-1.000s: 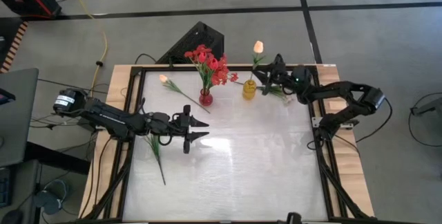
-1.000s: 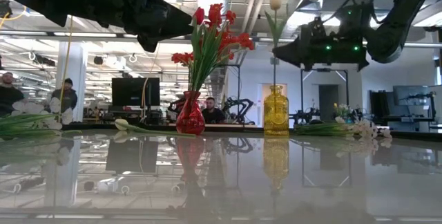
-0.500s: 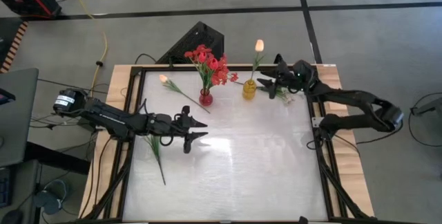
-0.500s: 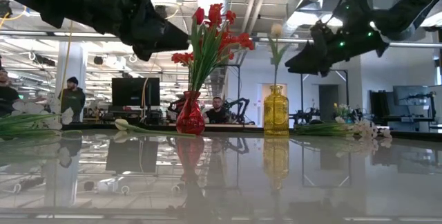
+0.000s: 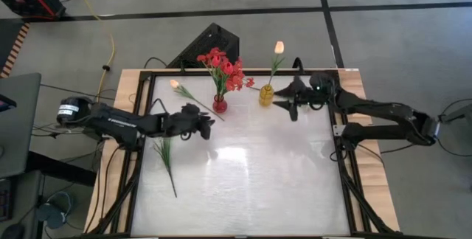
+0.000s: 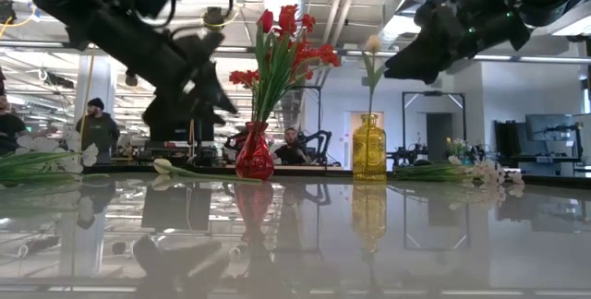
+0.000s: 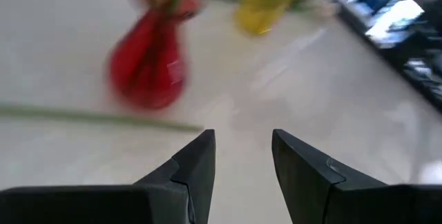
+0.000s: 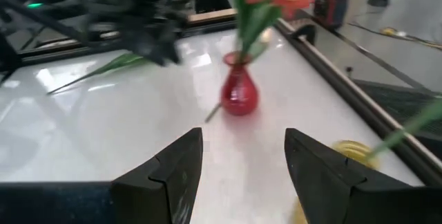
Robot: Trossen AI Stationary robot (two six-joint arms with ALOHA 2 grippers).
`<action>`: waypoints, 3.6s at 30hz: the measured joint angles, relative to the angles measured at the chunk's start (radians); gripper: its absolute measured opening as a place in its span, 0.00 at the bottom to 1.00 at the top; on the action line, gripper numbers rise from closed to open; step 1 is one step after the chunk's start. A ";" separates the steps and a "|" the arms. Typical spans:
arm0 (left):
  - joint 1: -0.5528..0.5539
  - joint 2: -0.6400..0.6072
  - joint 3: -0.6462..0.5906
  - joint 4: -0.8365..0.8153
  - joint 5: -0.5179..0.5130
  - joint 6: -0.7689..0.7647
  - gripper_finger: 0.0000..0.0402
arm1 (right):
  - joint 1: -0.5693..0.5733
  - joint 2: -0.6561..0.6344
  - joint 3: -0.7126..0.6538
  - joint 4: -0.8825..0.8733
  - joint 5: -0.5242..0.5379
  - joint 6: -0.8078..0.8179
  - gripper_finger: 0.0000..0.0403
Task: Sort flowers into vase by color
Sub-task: Adjust the red vase
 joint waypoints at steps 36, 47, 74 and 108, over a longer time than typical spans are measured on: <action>0.512 0.206 0.420 -0.781 0.301 1.327 0.33 | 0.139 -0.002 0.000 -0.070 0.000 0.032 0.55; 0.545 0.423 0.516 -0.829 0.184 1.547 0.33 | 0.260 -0.002 0.000 -0.113 0.001 0.035 0.55; 0.590 0.432 0.553 -0.865 0.278 1.565 0.09 | 0.252 -0.002 0.000 -0.122 0.144 0.091 0.55; 0.718 0.984 1.508 -1.053 0.618 0.298 0.60 | 0.271 -0.002 0.000 -0.353 0.138 0.055 0.55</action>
